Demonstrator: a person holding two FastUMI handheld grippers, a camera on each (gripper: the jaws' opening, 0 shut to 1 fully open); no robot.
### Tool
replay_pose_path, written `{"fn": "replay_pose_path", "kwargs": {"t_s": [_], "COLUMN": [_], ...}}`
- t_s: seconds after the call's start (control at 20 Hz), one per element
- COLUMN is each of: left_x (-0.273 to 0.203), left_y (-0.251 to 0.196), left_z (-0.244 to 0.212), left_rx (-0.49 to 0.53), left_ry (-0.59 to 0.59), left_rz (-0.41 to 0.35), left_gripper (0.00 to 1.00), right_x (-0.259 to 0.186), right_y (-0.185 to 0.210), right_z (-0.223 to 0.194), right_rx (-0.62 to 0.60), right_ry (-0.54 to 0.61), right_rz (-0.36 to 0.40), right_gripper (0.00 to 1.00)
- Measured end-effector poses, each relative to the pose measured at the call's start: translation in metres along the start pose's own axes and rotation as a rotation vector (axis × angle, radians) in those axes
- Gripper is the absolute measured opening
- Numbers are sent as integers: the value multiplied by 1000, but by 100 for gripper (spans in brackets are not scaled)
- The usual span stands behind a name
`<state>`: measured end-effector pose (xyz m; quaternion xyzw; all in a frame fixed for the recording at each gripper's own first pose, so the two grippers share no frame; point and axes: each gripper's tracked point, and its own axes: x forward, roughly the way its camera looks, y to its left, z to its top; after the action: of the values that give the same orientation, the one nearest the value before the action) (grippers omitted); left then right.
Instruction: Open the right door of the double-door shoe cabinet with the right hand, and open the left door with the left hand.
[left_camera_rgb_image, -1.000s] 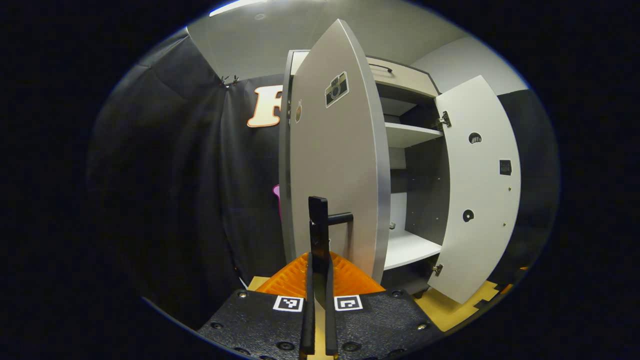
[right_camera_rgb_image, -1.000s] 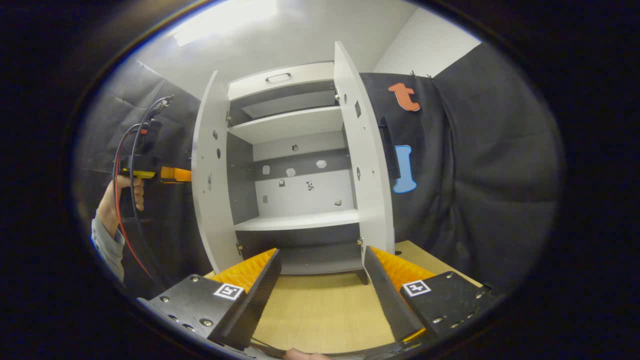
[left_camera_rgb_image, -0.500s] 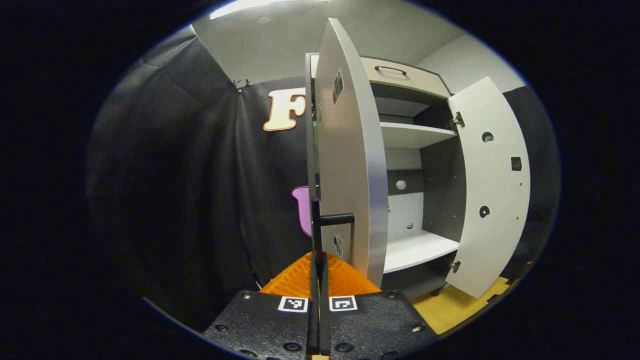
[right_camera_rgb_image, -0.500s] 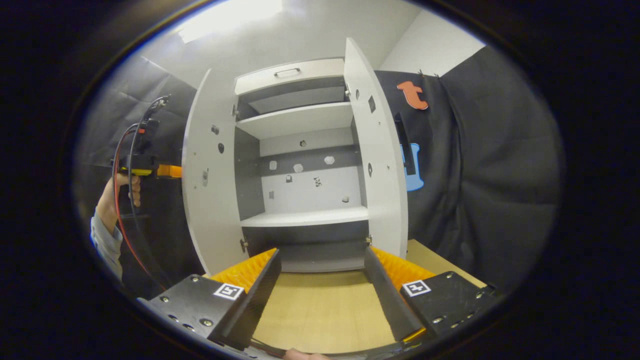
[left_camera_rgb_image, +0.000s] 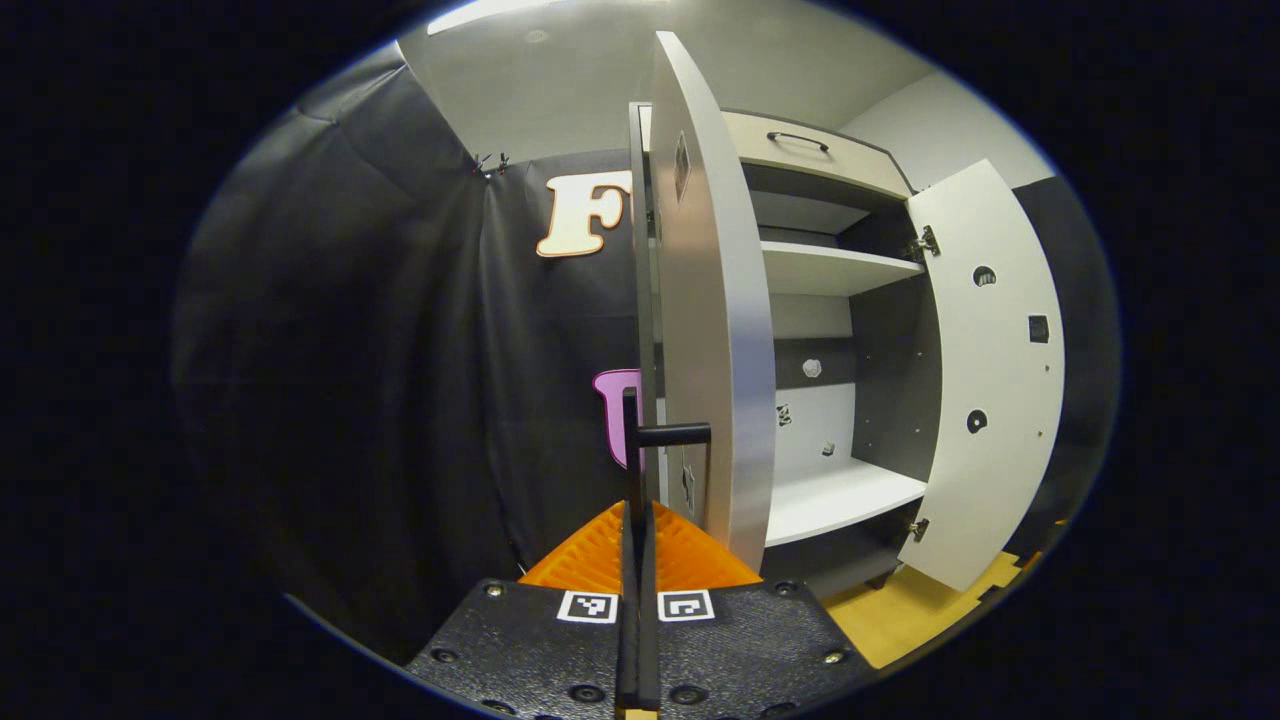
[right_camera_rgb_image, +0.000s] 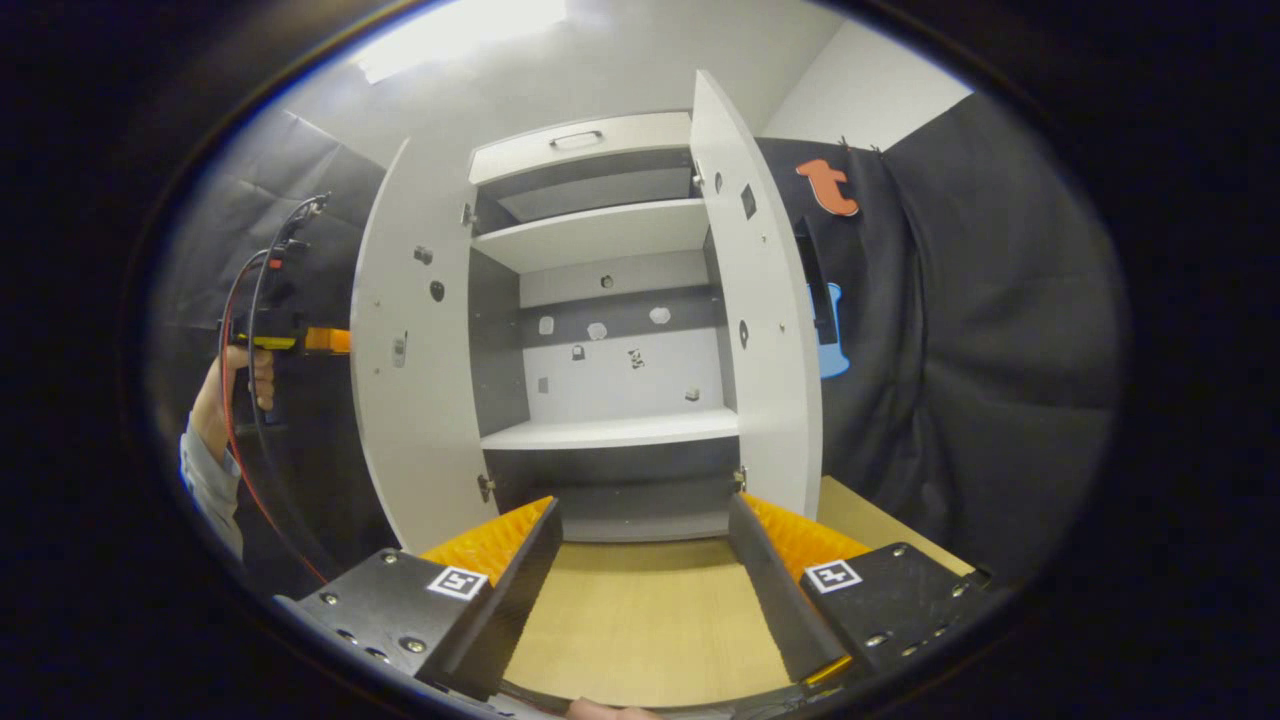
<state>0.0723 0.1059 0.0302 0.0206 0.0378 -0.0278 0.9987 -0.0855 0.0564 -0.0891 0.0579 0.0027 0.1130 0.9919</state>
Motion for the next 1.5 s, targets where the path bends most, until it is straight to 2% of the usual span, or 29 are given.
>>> {"fn": "replay_pose_path", "kwargs": {"t_s": [0.4, 0.5, 0.6, 0.75, 0.85, 0.9, 1.05, 1.3, 1.5], "left_x": [-8, -14, -18, -33, -44, -52, -73, -107, -125], "left_y": [-3, -3, 7, 13, 15, 13, 14, 7, -22], "left_z": [-13, -16, -20, -24, -31, -29, -23, -4, 8], "left_rx": [-3, 2, 7, -18, -16, -19, -25, -9, 2], "left_ry": [29, 26, 25, 32, 42, 36, -3, -72, -107], "left_rz": [6, 10, 50, 73, 77, 69, 83, 133, 98], "left_gripper": [2, 7, 15, 55, 77, 80, 99, 96, 96], "right_x": [0, 0, 0, -2, -4, -3, -3, -8, -15], "right_y": [-7, -7, -9, -9, -9, -10, -15, -15, -10], "right_z": [-1, -1, 0, 2, 3, 4, 7, 24, 42], "right_rx": [0, 0, -10, -17, -12, -10, -2, -23, -39], "right_ry": [-1, 0, 0, -8, -12, -14, -16, -47, -85], "right_rz": [-15, -20, -26, -28, -28, -29, -54, -67, -59], "right_gripper": [99, 99, 99, 99, 99, 99, 99, 99, 99]}}
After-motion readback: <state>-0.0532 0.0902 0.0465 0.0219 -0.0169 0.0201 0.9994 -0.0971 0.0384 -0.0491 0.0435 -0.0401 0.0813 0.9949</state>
